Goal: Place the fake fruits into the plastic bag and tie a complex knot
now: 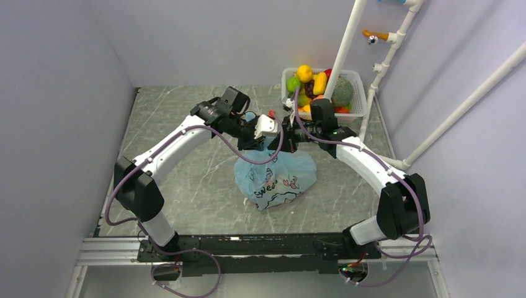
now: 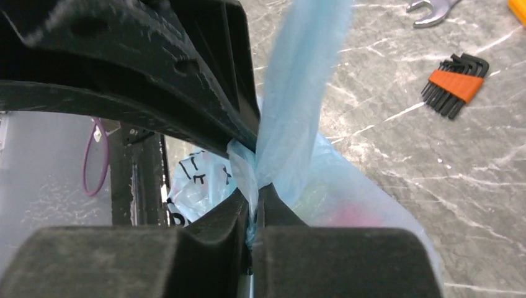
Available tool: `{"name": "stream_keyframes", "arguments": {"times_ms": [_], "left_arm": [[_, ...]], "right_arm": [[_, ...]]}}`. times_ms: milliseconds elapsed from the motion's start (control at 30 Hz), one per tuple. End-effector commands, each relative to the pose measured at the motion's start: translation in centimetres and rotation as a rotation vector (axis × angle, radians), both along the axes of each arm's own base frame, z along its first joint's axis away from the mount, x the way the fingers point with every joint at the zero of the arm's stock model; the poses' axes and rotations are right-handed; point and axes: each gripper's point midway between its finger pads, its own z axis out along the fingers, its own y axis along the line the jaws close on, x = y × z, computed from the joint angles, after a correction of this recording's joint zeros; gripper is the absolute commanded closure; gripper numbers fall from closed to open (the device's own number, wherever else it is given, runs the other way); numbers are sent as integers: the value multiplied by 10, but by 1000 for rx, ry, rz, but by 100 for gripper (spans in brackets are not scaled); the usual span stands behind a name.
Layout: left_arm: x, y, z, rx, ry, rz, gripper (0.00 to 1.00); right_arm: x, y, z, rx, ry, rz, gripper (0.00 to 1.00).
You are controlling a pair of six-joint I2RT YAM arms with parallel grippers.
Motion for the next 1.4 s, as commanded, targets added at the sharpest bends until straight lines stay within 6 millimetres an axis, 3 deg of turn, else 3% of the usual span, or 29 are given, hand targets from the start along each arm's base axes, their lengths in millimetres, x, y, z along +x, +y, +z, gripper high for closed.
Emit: {"name": "stream_keyframes", "arguments": {"times_ms": [0, 100, 167, 267, 367, 500, 667, 833, 1133, 1200, 1267, 1367], "left_arm": [[-6, 8, 55, -105, -34, 31, 64], [2, 40, 92, -230, 32, 129, 40], [16, 68, 108, -300, 58, 222, 31], [32, 92, 110, -291, -25, 278, 22], [42, 92, 102, -266, -64, 251, 14], [50, 75, 90, -261, -13, 178, 6], [59, 52, 86, -278, -27, 112, 11], [45, 38, 82, -270, -10, 13, 22], [28, 40, 89, -264, -7, -30, 79], [27, 41, 90, -257, 9, -26, 85], [24, 42, 88, -252, 29, -15, 79], [25, 44, 78, -243, 28, 12, 53]], "right_arm": [[8, -2, -6, -19, -43, -10, 100], [5, -2, -2, -10, -69, -1, 100], [4, -3, -1, -7, -85, 7, 100], [-1, -3, 1, -3, -106, 28, 100], [-5, -4, 1, -2, -131, 48, 100], [-9, -5, 2, -7, -151, 73, 100], [-12, -4, 5, -6, -183, 95, 100], [-12, -4, 5, -12, -209, 112, 100], [-12, -5, 3, -19, -227, 124, 100], [-13, -5, 3, -18, -233, 126, 100], [-13, -5, 3, -16, -232, 127, 100], [-16, -5, 4, -11, -234, 137, 100]]}}
